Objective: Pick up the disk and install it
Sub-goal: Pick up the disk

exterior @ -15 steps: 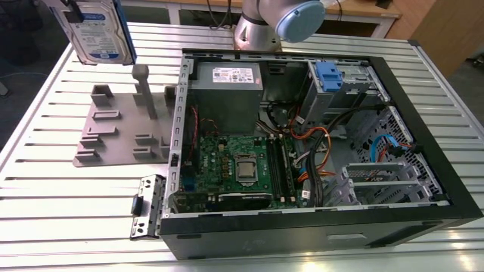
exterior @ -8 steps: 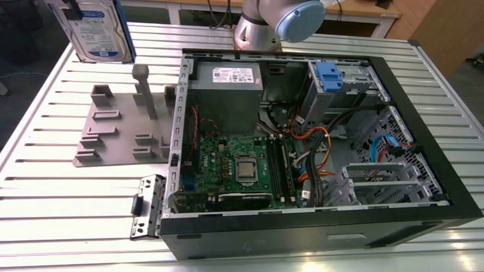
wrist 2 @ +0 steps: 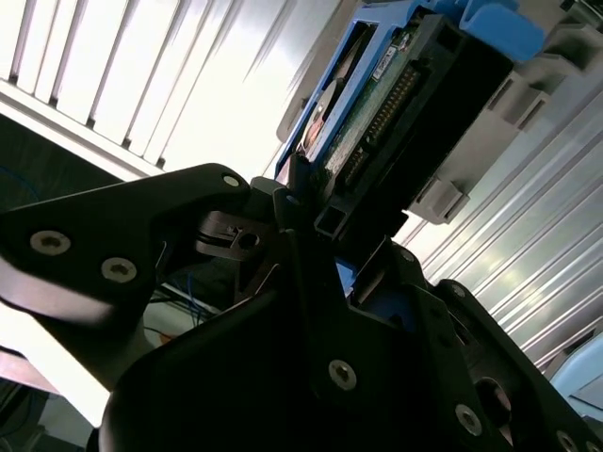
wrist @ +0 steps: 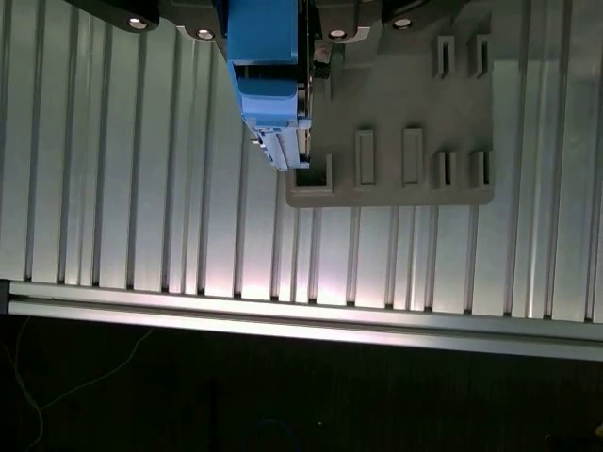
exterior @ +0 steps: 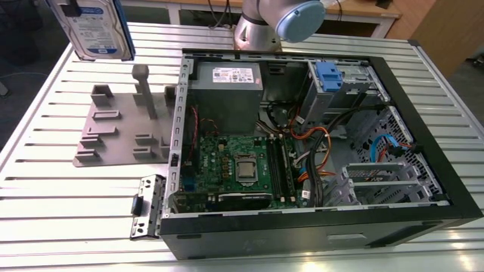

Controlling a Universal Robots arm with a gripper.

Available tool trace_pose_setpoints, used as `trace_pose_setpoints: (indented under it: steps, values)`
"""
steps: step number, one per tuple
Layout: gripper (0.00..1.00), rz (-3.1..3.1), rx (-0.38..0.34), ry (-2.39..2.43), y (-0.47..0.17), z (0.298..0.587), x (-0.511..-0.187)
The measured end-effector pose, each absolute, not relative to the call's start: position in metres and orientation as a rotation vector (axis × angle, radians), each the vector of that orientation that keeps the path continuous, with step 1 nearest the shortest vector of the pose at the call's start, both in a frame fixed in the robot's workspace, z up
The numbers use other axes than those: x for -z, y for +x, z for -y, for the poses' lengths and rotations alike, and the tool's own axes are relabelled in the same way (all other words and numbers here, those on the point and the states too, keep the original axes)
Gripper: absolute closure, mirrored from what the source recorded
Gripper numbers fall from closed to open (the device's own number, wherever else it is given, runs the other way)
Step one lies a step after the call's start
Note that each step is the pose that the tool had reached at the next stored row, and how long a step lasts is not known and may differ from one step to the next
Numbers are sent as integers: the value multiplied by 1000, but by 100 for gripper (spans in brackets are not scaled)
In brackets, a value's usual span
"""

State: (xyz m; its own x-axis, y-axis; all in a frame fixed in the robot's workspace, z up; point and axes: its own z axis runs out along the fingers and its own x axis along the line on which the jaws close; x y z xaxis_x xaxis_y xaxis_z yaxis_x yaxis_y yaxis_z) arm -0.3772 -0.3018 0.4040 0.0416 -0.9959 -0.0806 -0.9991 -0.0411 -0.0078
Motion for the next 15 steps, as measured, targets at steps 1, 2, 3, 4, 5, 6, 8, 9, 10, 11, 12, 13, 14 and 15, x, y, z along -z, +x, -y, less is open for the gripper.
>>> trace_pose_setpoints:
  steps: [1,2,3,4,5,6,8,9,10,11,12,13,14,15]
  values:
    - [64,-2132,-81,-2222,-377,302,-405]
    - [64,-2132,-81,-2222,-377,302,-406]
    - [64,-2132,-81,-2222,-377,302,-407]
    - [64,-2132,-81,-2222,-377,302,-408]
    - [64,-2132,-81,-2222,-377,302,-409]
    - [64,-2132,-81,-2222,-377,302,-410]
    - [64,-2132,-81,-2222,-377,302,-412]
    - [64,-2132,-81,-2222,-377,302,-413]
    - [64,-2132,-81,-2222,-377,302,-414]
    - [64,-2132,-81,-2222,-377,302,-414]
    - [64,-2132,-82,-2222,-377,302,-415]
    - [64,-2132,-82,-2222,-377,302,-416]
    - [64,-2131,-82,-2222,-377,302,-417]
    - [64,-2131,-82,-2222,-377,302,-418]
